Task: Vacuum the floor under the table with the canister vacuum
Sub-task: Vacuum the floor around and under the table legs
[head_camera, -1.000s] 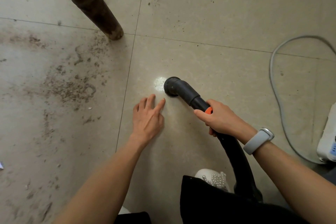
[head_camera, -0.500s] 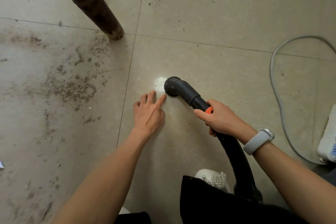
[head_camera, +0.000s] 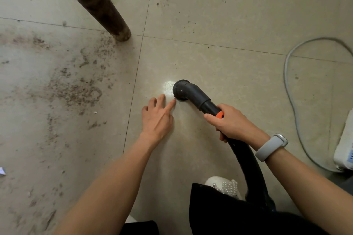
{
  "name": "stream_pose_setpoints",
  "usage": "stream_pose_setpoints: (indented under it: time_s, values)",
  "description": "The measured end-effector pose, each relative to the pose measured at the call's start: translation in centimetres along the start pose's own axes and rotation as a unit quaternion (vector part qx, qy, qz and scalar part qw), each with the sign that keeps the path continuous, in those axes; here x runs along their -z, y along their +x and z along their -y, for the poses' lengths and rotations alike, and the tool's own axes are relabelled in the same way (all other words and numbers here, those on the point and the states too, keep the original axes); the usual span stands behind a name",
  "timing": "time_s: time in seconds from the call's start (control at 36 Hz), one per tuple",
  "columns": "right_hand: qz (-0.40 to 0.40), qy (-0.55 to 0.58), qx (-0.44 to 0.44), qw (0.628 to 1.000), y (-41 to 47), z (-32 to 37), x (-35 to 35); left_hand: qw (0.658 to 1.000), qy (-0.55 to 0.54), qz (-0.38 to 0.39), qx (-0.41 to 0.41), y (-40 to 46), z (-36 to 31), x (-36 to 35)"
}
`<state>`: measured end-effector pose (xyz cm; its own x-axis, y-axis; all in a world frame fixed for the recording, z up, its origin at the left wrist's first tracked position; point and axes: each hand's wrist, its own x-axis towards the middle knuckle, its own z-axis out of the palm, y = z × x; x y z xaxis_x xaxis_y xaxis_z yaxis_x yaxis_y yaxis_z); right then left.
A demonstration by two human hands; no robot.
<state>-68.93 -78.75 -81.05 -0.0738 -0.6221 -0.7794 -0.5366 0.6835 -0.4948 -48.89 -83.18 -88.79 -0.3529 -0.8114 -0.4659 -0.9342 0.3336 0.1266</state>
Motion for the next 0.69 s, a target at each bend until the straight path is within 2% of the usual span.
stream_pose_setpoints:
  time_s: [0.25, 0.69]
  values:
    - [0.001, 0.007, 0.0, 1.0, 0.0, 0.0, 0.0, 0.999, -0.024, -0.015, -0.046, -1.8, 1.0, -1.2]
    - [0.007, -0.002, -0.008, 1.0, 0.1, 0.1, -0.1, 0.999, -0.026, -0.023, -0.032, -1.1, 0.7, -0.9]
